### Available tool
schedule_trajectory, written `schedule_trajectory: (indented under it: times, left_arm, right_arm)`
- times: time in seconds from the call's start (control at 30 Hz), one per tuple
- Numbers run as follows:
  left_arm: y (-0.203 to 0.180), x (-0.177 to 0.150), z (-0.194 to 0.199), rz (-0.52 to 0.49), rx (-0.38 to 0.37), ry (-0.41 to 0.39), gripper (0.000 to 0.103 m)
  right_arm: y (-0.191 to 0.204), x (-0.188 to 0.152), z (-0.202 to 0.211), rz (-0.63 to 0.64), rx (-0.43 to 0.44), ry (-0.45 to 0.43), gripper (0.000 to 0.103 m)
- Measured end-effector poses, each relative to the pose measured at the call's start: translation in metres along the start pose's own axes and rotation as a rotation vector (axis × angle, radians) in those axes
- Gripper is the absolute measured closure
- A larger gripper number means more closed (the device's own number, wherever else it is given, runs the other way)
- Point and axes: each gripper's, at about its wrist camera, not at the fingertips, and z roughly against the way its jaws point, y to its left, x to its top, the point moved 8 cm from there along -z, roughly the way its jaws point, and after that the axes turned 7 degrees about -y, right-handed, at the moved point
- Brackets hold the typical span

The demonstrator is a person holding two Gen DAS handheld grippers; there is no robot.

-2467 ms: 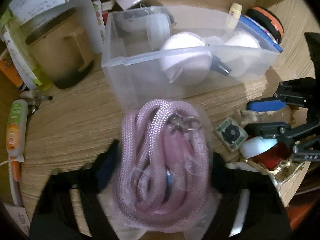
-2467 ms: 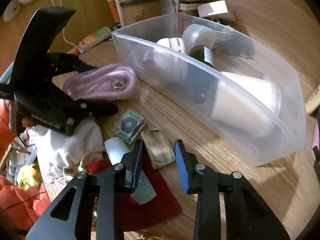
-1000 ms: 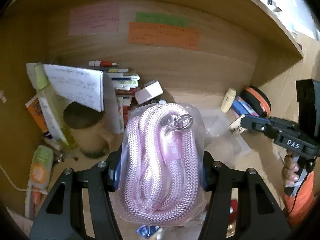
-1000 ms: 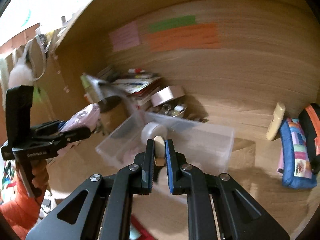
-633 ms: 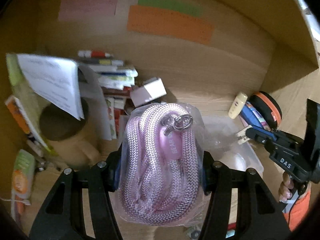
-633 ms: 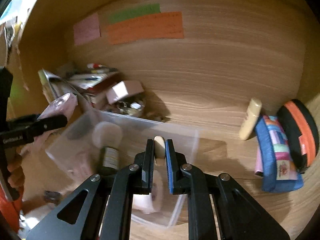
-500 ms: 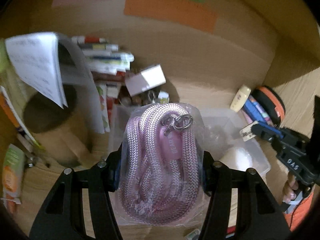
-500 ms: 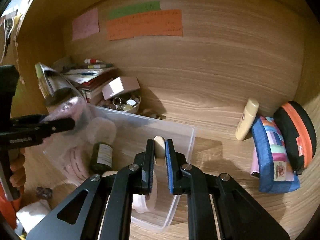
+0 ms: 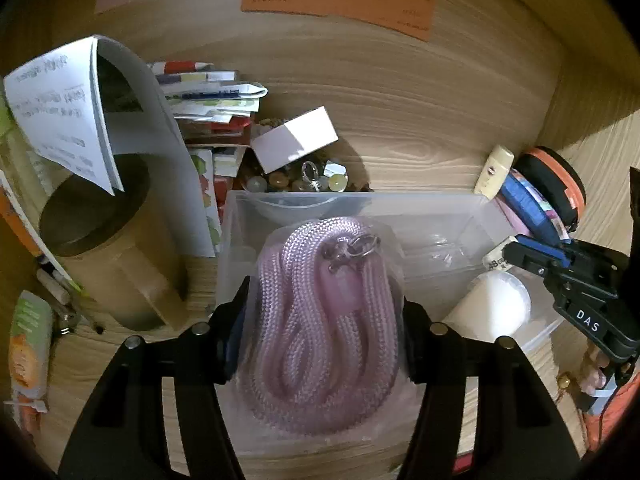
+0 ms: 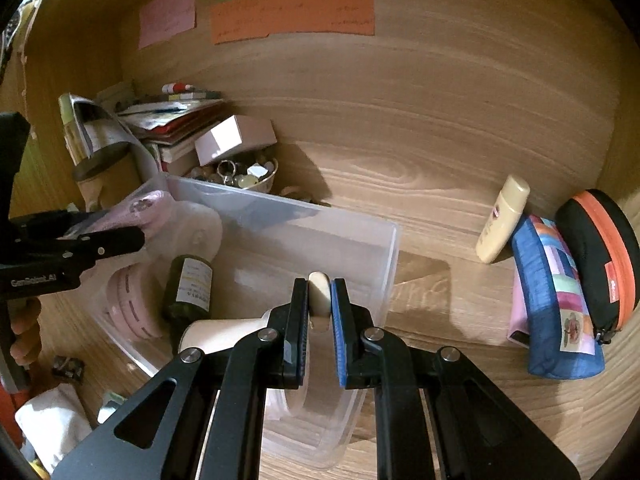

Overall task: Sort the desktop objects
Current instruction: 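Place the bagged pink rope in the clear box while the right drops the beige item there, then grasp the blue card pack with the left gripper while the right grasps the green card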

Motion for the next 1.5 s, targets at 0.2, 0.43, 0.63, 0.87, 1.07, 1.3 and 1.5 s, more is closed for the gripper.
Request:
schedule_trajectory:
  times: [0.2,0.43,0.63,0.87,1.07,1.3,1.5]
  left_arm:
    - [0.001,0.002,0.006,0.007,-0.013,-0.016,0.031]
    - [0.0,0.008,0.019,-0.024,0.015,-0.074,0.022]
    - [0.006,0.007,0.026,-0.022,0.029,-0.072,0.011]
    - [0.021,-0.007,0.057,-0.013,0.062,-0.016,0.011]
    - [0.033,-0.029,0.089,-0.058,0.091,0.015,0.01]
    - [0.052,-0.066,0.105,-0.061,0.108,0.09,0.01]
    - [0.066,-0.109,0.109,-0.083,0.124,0.177,0.01]
  right_arm:
    - [0.003,-0.001,0.001,0.022,-0.008,-0.007,0.093]
    - [0.008,0.003,0.007,0.024,0.006,-0.036,0.071]
    - [0.01,0.009,0.019,0.019,0.005,-0.089,0.027]
    - [0.025,0.015,0.032,0.039,0.05,-0.115,0.023]
    - [0.055,0.018,0.058,0.091,0.147,-0.137,0.023]
    - [0.088,0.003,0.078,0.118,0.248,-0.098,0.023]
    - [0.113,-0.024,0.074,0.17,0.268,-0.021,0.023]
